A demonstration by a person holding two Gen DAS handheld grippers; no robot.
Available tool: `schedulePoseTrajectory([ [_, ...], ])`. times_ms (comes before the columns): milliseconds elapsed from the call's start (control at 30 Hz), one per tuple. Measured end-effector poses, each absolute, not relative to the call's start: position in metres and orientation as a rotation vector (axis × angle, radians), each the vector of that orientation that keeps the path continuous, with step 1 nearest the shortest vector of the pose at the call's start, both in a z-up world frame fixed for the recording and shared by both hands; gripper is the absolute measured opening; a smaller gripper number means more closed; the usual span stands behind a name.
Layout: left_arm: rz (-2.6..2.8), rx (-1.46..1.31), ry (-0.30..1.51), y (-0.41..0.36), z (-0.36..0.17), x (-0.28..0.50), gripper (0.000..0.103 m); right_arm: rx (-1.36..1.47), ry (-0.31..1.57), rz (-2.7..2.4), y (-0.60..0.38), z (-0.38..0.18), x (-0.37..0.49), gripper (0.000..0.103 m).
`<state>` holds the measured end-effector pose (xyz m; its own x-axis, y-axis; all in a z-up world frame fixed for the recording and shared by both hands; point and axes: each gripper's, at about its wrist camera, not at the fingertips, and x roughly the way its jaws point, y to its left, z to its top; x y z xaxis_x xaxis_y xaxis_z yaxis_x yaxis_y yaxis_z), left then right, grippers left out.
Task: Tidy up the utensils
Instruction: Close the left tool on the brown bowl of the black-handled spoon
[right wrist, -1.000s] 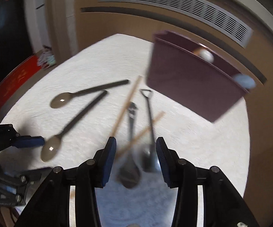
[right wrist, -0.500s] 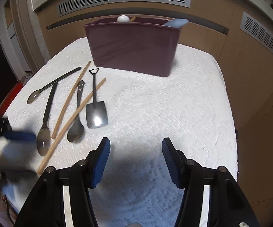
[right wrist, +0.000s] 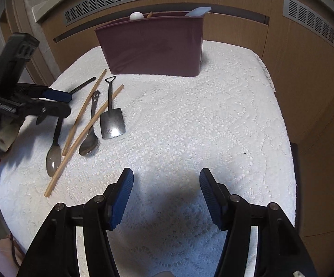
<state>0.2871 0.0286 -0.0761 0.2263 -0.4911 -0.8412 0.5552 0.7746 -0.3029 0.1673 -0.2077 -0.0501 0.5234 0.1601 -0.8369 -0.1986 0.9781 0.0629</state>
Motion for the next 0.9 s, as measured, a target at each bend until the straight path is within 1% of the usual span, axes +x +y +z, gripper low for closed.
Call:
schedulePoseTrajectory([
  [67,-0.728,0.066,1.156,0.038,-0.075,0.276,0.079,-0.044,0.998,0.212,-0.208,-0.05,0.166,0.06],
  [133,-0.722,0.131,1.161,0.044,-0.074,0.251,0.08,-0.044,0.998,0.214,-0.208,-0.051,0.166,0.062],
  [300,-0.787,0.304,1.152,0.034,-0.074,0.18,0.081,-0.042,1.002,0.23,-0.204,-0.051,0.169,0.062],
  [433,-0.757,0.443,1.021,0.006,-0.064,0.14,0.081,-0.052,0.994,0.244,-0.197,-0.048,0.17,0.062],
  [500,-0.79,0.45,1.001,-0.01,-0.057,0.138,0.08,-0.055,0.99,0.252,-0.195,-0.046,0.169,0.062],
  [533,-0.809,0.448,1.01,-0.018,-0.055,0.141,0.078,-0.056,0.99,0.254,-0.194,-0.045,0.169,0.062],
  [567,-0.807,0.449,1.021,-0.024,-0.057,0.147,0.071,-0.058,0.989,0.255,-0.193,-0.045,0.169,0.062],
  [600,-0.798,0.45,1.045,-0.029,-0.059,0.155,0.067,-0.062,0.986,0.256,-0.192,-0.044,0.168,0.062],
  [633,-0.792,0.449,1.068,-0.032,-0.06,0.162,0.06,-0.064,0.983,0.257,-0.192,-0.043,0.167,0.062],
  [667,-0.781,0.45,1.094,-0.034,-0.064,0.171,0.055,-0.065,0.98,0.258,-0.193,-0.042,0.165,0.063],
  [733,-0.755,0.447,1.146,-0.035,-0.074,0.184,0.048,-0.068,0.972,0.257,-0.195,-0.041,0.162,0.063],
  [900,-0.737,0.449,1.164,-0.048,-0.074,0.19,0.048,-0.083,0.972,0.265,-0.198,-0.044,0.161,0.063],
])
